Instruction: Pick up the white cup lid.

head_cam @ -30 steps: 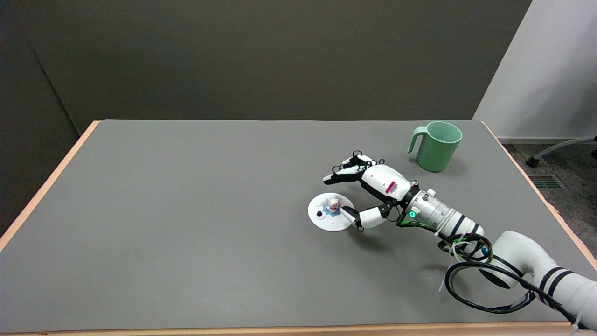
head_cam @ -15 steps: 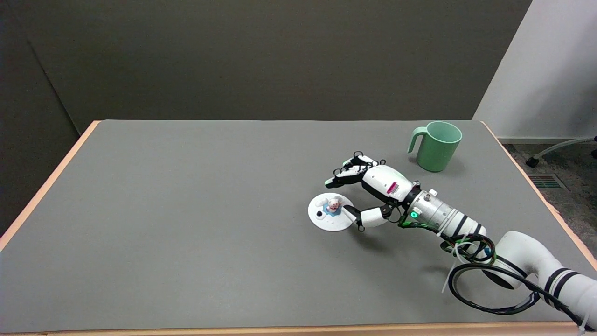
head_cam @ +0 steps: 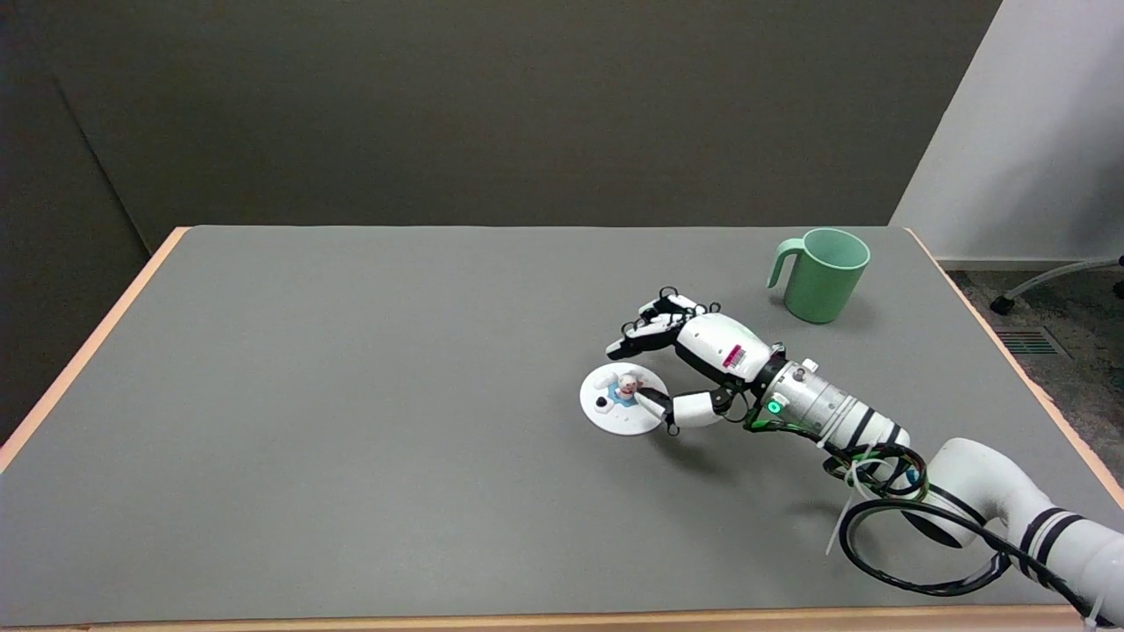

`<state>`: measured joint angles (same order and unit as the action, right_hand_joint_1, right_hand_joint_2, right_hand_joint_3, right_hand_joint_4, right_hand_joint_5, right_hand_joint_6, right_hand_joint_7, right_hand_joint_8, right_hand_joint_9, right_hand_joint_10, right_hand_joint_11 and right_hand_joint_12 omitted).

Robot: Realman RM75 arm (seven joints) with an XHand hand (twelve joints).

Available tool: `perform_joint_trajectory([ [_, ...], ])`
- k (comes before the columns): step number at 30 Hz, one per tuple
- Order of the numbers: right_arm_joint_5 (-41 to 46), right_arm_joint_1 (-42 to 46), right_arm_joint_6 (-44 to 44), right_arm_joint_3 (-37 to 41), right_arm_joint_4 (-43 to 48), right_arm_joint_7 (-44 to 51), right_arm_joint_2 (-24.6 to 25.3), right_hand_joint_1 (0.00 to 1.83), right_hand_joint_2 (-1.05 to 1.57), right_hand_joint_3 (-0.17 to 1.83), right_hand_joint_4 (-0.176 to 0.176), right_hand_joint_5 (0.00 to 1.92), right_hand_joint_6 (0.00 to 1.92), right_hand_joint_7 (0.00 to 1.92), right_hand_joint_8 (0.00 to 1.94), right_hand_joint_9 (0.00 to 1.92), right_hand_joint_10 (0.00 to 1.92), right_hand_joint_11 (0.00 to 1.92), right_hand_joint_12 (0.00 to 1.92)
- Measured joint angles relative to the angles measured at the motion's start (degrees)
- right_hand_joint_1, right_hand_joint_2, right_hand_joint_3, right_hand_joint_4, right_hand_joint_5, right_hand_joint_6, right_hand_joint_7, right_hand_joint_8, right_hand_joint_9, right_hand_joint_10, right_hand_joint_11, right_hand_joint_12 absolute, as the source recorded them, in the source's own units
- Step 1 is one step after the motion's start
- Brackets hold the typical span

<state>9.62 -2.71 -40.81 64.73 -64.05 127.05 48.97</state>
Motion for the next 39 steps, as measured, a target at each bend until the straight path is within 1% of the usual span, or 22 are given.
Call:
perform_joint_trajectory([
  [1, 0.00, 0.00, 0.00, -0.05, 0.00, 0.00, 0.05, 0.97, 1.15, 0.21, 0.023, 0.73, 1.37, 0.71, 0.42, 0.43, 0.63, 0.00, 0.85],
  [5, -0.05, -0.04, 0.00, -0.35, 0.00, 0.02, 0.28, 0.96, 1.16, 0.21, 0.034, 0.72, 1.39, 0.69, 0.50, 0.40, 0.69, 0.00, 0.85],
  [6, -0.06, -0.08, 0.00, -0.44, 0.02, 0.03, 0.33, 0.96, 1.16, 0.22, 0.036, 0.72, 1.39, 0.68, 0.53, 0.38, 0.74, 0.00, 0.84],
  [11, -0.11, -0.41, 0.00, -0.98, 0.38, 0.06, 0.59, 0.95, 1.17, 0.22, 0.036, 0.70, 1.42, 0.68, 0.53, 0.37, 0.77, 0.00, 0.83],
  [13, -0.13, -0.58, 0.00, -1.27, 0.68, 0.07, 0.70, 0.95, 1.16, 0.21, 0.045, 0.71, 1.39, 0.75, 0.42, 0.44, 0.71, 0.00, 0.80],
  [15, -0.14, -0.78, 0.02, -1.56, 1.12, 0.08, 0.85, 0.96, 1.16, 0.21, 0.043, 0.72, 1.38, 0.77, 0.37, 0.47, 0.67, 0.00, 0.79],
  [16, -0.14, -0.89, 0.02, -1.72, 1.34, 0.08, 0.96, 0.95, 1.12, 0.28, 0.035, 0.73, 1.20, 0.78, 0.34, 0.48, 0.63, 0.00, 0.78],
  [17, -0.14, -0.96, 0.02, -1.82, 1.48, 0.08, 1.02, 0.92, 0.93, 0.61, -0.001, 0.75, 0.38, 0.78, 0.28, 0.51, 0.55, 0.00, 0.76],
  [18, -0.14, -1.09, 0.02, -1.96, 1.72, 0.08, 1.14, 0.92, 0.90, 0.66, -0.007, 0.75, 0.26, 0.78, 0.26, 0.51, 0.53, 0.00, 0.75],
  [19, -0.13, -1.19, 0.02, -2.08, 1.89, 0.09, 1.23, 0.91, 0.89, 0.68, -0.017, 0.71, 0.22, 0.75, 0.22, 0.52, 0.51, 0.00, 0.75],
  [20, -0.12, -1.28, 0.01, -2.20, 2.05, 0.10, 1.32, 0.91, 0.89, 0.69, -0.016, 0.71, 0.22, 0.75, 0.21, 0.52, 0.50, 0.00, 0.74],
  [21, -0.12, -1.34, -0.02, -2.30, 2.16, 0.13, 1.40, 0.89, 0.83, 0.80, -0.017, 0.71, 0.20, 0.75, 0.19, 0.50, 0.52, 0.00, 0.71],
  [22, -0.12, -1.41, -0.07, -2.37, 2.27, 0.15, 1.47, 0.87, 0.79, 0.87, -0.017, 0.70, 0.18, 0.74, 0.18, 0.49, 0.53, 0.00, 0.69],
  [28, -0.05, -1.78, -0.73, -2.52, 2.71, 0.30, 1.82, 0.87, 0.75, 0.91, -0.025, 0.63, 0.17, 0.70, 0.18, 0.49, 0.52, 0.00, 0.67],
  [39, 0.41, -2.14, -1.38, -2.71, 3.27, 0.46, 2.14, 0.87, 0.75, 0.89, -0.022, 0.70, 0.18, 0.74, 0.19, 0.49, 0.50, 0.00, 0.64],
])
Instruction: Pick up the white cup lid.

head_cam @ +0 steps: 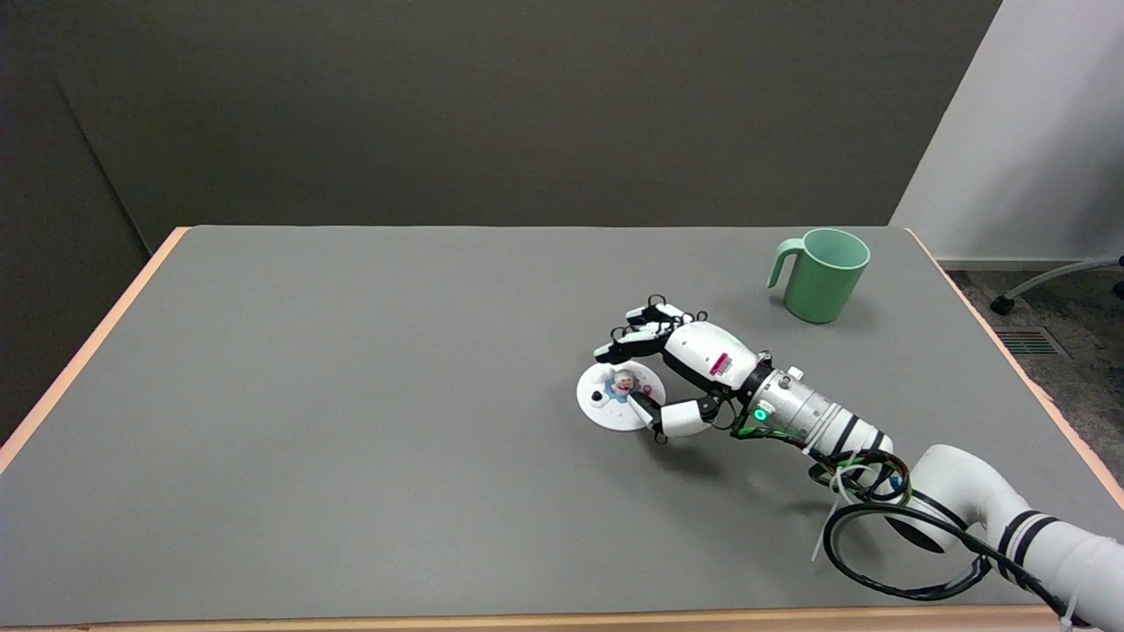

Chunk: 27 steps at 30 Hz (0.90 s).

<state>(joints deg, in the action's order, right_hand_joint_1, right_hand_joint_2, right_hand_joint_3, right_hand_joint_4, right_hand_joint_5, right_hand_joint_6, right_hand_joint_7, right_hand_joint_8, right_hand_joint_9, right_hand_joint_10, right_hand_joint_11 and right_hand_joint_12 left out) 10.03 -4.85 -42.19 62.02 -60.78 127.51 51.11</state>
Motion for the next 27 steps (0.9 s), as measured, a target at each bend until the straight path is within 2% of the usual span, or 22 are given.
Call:
perform_joint_trajectory([
  [13, 0.05, -0.97, 0.00, -0.88, 2.21, 0.20, 0.76, 0.89, 0.78, 0.85, -0.022, 0.74, 0.18, 0.77, 0.20, 0.48, 0.52, 0.00, 0.61],
  [14, 0.05, -1.11, -0.01, -0.96, 2.47, 0.22, 0.85, 0.91, 0.86, 0.71, -0.025, 0.75, 0.21, 0.77, 0.24, 0.47, 0.52, 0.00, 0.66],
  [16, 0.05, -1.43, -0.13, -1.21, 3.02, 0.24, 1.01, 0.95, 0.90, 0.65, -0.024, 0.75, 0.24, 0.75, 0.29, 0.43, 0.58, 0.00, 0.76],
  [17, 0.05, -1.63, -0.28, -1.37, 3.30, 0.26, 1.11, 0.97, 1.01, 0.45, -0.006, 0.74, 0.74, 0.73, 0.35, 0.40, 0.65, 0.00, 0.80],
  [18, 0.05, -1.80, -0.32, -1.49, 3.51, 0.27, 1.18, 0.98, 1.15, 0.21, 0.014, 0.74, 1.36, 0.72, 0.42, 0.38, 0.71, 0.00, 0.84],
  [19, 0.05, -1.99, -0.42, -1.64, 3.76, 0.28, 1.25, 0.98, 1.15, 0.21, 0.015, 0.74, 1.36, 0.71, 0.45, 0.38, 0.74, 0.00, 0.89],
  [20, 0.05, -2.10, -0.46, -1.74, 3.91, 0.29, 1.30, 1.01, 1.15, 0.20, 0.018, 0.75, 1.34, 0.71, 0.66, 0.38, 0.77, 0.00, 0.95],
  [21, 0.05, -2.26, -0.48, -1.87, 4.13, 0.29, 1.37, 1.14, 1.18, 0.13, 0.018, 0.77, 1.25, 0.71, 1.46, 0.37, 0.85, 0.00, 1.03],
  [24, 0.06, -2.65, -0.72, -2.17, 4.67, 0.33, 1.54, 1.15, 1.19, 0.11, 0.008, 0.80, 1.21, 0.70, 1.47, 0.32, 0.97, 0.00, 1.14],
  [27, 0.06, -2.83, -0.75, -2.32, 5.07, 0.43, 1.65, 1.16, 1.18, 0.11, 0.010, 0.81, 1.19, 0.72, 1.45, 0.35, 1.01, 0.00, 1.13],
])
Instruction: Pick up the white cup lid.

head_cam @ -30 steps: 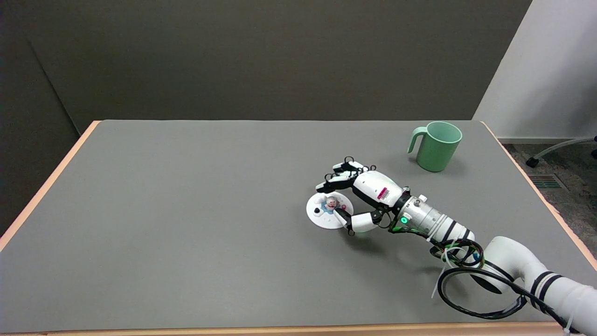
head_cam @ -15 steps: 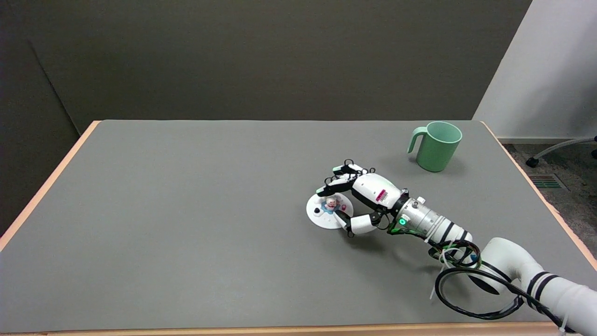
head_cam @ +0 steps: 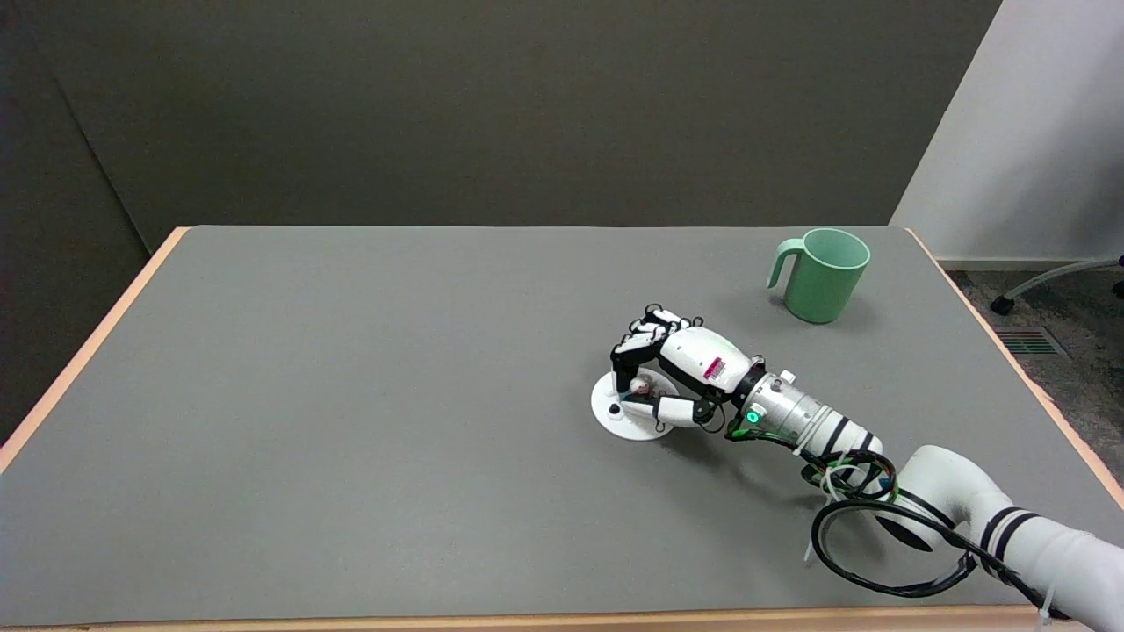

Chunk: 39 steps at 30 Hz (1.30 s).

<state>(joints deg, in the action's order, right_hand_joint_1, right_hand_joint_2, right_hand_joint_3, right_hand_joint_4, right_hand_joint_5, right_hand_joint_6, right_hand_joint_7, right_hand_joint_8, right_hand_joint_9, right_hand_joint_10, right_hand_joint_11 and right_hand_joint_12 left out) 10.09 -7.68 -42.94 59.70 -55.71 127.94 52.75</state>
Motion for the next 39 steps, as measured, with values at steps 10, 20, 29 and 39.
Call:
perform_joint_trajectory([
  [10, -0.01, -0.25, -0.18, -0.01, 0.45, 0.21, 0.22, 1.16, 1.17, 0.12, 0.013, 0.81, 1.18, 0.75, 1.42, 0.39, 1.02, 0.00, 1.16],
  [20, -0.05, -0.26, -0.31, 0.32, -0.81, 0.29, 0.14, 1.16, 1.16, 0.12, 0.018, 0.80, 1.19, 0.77, 1.39, 0.46, 1.03, 0.00, 1.24],
  [29, -0.96, -0.23, 0.61, 0.54, -4.02, -0.04, -1.90, 1.17, 1.15, 0.11, 0.022, 0.82, 1.17, 0.82, 1.31, 0.55, 1.03, 0.00, 1.45],
  [39, -3.06, -0.44, 2.61, 1.51, -7.59, -0.68, -5.25, 1.17, 1.15, 0.10, 0.025, 0.83, 1.16, 0.83, 1.29, 0.56, 1.04, 0.00, 1.48],
])
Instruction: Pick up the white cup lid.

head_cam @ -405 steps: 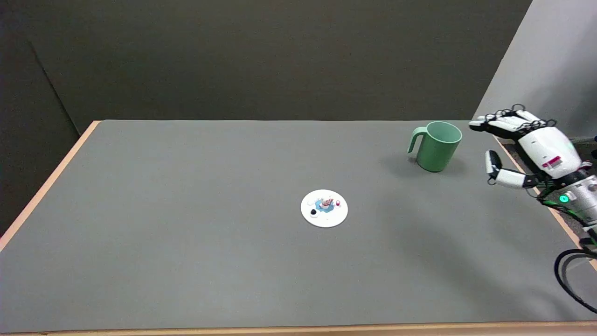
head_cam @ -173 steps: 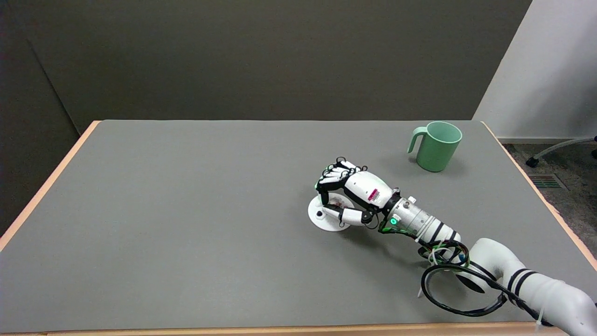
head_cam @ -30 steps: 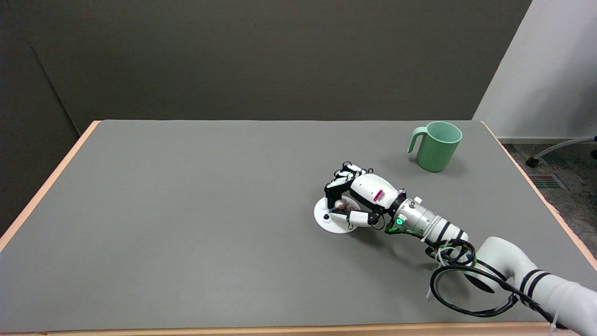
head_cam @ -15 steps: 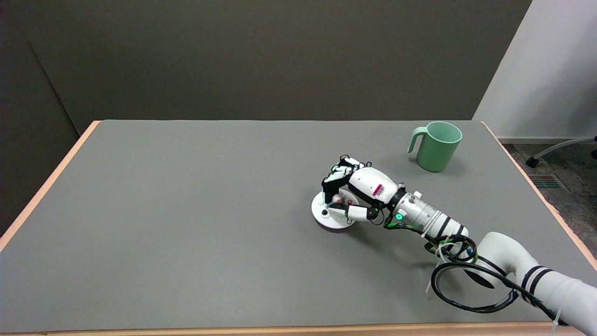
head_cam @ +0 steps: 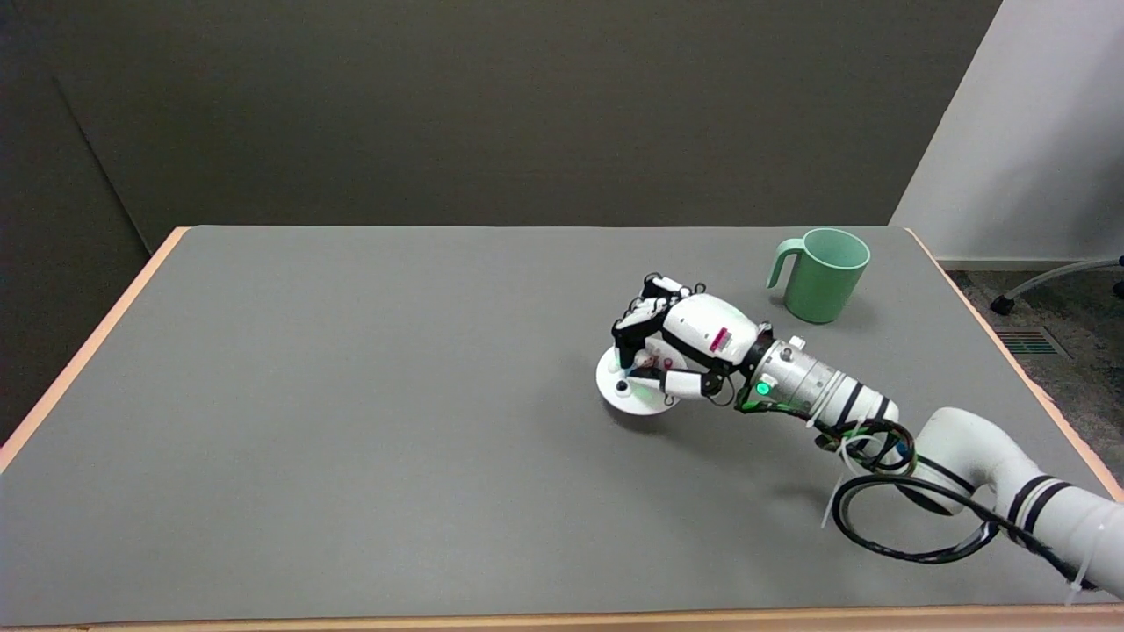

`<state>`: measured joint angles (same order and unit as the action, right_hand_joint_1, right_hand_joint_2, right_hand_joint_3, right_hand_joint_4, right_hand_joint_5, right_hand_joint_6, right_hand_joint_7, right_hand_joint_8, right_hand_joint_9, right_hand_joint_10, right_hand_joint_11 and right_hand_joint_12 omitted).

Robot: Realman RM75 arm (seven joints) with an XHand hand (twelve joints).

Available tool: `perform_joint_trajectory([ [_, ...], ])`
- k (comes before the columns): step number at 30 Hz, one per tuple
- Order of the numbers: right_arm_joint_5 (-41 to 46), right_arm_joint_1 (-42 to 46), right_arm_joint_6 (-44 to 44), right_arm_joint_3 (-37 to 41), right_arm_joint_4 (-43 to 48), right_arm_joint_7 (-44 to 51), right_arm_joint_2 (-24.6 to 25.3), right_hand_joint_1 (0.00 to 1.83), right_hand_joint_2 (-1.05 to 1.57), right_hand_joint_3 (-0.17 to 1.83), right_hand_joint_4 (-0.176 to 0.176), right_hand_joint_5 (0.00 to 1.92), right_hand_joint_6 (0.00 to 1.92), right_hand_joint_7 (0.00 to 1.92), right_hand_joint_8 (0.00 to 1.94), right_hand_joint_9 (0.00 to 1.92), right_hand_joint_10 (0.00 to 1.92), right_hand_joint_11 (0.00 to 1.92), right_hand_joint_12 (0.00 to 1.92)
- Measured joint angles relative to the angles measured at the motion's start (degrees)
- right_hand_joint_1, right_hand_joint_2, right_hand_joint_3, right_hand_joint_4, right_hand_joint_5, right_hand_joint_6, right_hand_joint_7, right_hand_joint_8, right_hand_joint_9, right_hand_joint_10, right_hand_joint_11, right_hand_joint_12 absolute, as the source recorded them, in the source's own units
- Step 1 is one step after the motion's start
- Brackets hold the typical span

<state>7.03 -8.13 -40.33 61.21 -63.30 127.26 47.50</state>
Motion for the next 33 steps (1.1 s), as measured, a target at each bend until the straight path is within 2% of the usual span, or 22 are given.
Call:
perform_joint_trajectory([
  [21, -3.09, -0.35, 3.39, 7.60, -4.21, -0.56, -4.40, 1.18, 1.15, 0.09, 0.027, 0.83, 1.15, 0.84, 1.28, 0.60, 1.03, 0.00, 1.52],
  [33, -0.67, -0.23, 4.31, 12.42, -3.62, -0.70, -5.42, 1.18, 1.13, 0.12, 0.025, 0.83, 1.15, 0.86, 1.26, 0.60, 1.03, 0.00, 1.56],
])
